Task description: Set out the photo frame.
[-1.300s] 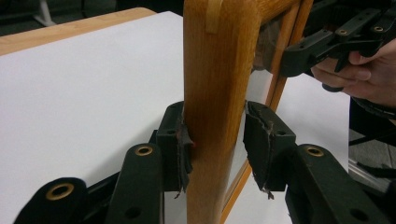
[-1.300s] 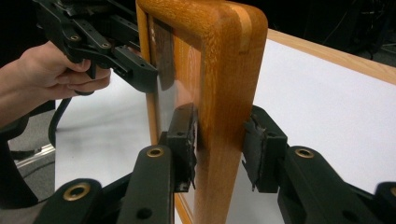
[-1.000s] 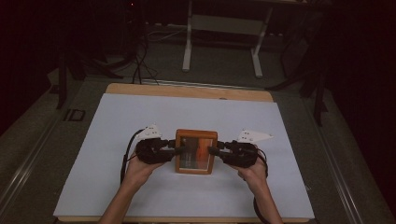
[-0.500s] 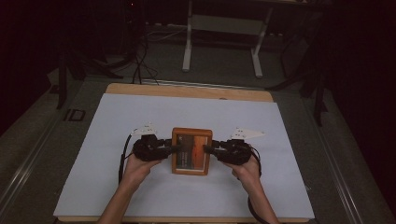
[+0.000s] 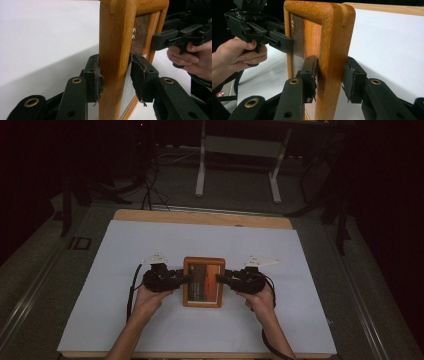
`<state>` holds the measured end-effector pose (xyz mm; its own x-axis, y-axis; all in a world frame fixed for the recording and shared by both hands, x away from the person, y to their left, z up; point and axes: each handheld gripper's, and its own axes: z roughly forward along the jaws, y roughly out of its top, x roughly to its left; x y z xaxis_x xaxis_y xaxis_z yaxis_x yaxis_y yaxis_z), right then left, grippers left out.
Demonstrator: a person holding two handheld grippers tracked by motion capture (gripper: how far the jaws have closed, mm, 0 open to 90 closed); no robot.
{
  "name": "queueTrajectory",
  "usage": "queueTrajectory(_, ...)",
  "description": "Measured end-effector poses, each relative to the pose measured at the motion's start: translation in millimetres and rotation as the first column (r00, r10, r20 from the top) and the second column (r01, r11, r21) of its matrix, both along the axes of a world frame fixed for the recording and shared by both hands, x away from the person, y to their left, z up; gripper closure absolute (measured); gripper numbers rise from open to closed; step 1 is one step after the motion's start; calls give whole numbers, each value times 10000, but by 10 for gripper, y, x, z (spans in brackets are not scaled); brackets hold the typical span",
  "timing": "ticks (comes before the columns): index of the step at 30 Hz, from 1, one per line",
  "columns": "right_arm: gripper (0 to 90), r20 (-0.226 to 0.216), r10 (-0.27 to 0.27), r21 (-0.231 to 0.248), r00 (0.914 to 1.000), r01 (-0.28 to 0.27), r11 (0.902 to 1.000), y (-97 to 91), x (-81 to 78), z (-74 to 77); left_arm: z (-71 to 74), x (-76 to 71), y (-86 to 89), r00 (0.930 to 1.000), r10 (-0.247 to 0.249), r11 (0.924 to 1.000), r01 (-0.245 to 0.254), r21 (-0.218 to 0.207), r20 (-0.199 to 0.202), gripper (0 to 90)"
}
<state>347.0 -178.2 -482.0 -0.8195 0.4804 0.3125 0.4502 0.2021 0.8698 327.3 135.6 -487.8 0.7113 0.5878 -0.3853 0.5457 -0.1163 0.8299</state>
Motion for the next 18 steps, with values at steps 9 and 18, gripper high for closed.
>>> queueTrajectory(9, 647, 84, 136, 101, 9999, -137, 9999, -25, 5, -30, 5, -36, -9, 10000, 13, 9999, -15, 134, 92, 617)
queueTrajectory(18, 636, 93, 38, 143, 9999, -39, 9999, -7, 13, -40, -1, -33, 4, 10000, -88, 9998, 87, 165, 36, 625)
